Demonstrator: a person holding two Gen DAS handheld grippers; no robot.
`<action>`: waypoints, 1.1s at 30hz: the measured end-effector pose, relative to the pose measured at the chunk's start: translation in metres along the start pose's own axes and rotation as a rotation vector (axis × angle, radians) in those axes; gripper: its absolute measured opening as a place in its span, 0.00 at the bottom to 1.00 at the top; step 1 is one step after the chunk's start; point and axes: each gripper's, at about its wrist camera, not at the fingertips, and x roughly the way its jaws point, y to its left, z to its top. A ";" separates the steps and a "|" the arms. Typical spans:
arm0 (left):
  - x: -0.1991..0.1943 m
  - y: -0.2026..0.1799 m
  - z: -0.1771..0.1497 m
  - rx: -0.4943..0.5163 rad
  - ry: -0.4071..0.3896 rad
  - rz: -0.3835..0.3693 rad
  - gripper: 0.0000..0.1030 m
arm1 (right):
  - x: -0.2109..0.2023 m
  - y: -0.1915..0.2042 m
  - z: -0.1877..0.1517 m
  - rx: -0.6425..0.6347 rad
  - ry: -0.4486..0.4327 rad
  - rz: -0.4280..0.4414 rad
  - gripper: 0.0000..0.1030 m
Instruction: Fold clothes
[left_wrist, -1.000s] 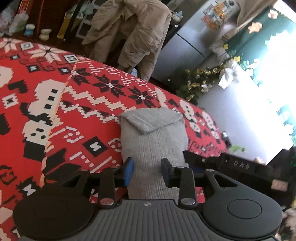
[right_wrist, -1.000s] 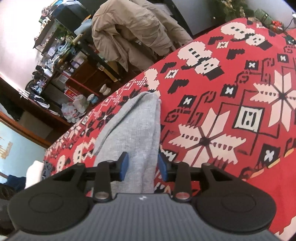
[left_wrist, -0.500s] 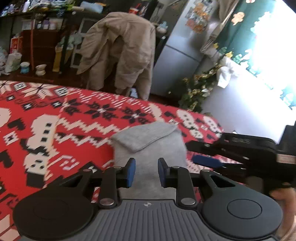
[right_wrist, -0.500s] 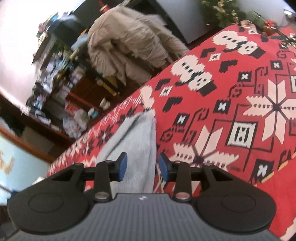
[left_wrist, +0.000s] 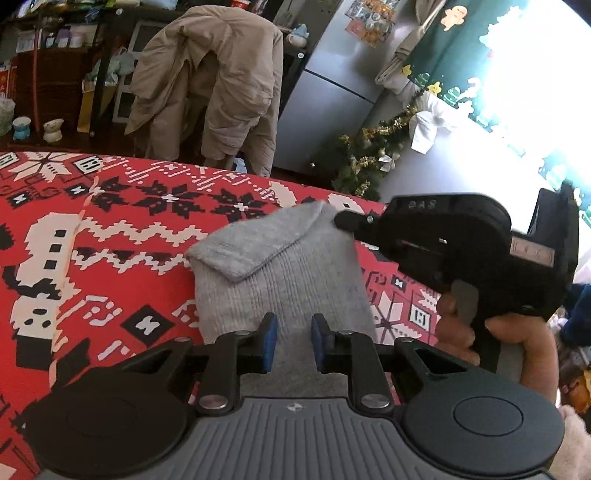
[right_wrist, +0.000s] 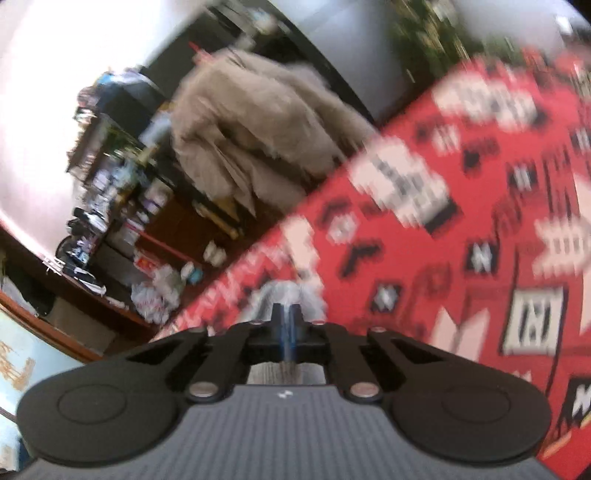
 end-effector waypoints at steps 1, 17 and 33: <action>0.001 0.001 -0.001 0.002 0.001 0.001 0.20 | 0.000 0.005 -0.001 -0.037 -0.011 -0.006 0.02; -0.041 0.023 0.014 -0.118 -0.050 -0.133 0.12 | -0.055 0.015 -0.016 -0.132 0.090 -0.002 0.30; -0.021 0.001 -0.036 0.045 0.193 -0.154 0.02 | -0.089 0.034 -0.089 -0.321 0.296 -0.050 0.16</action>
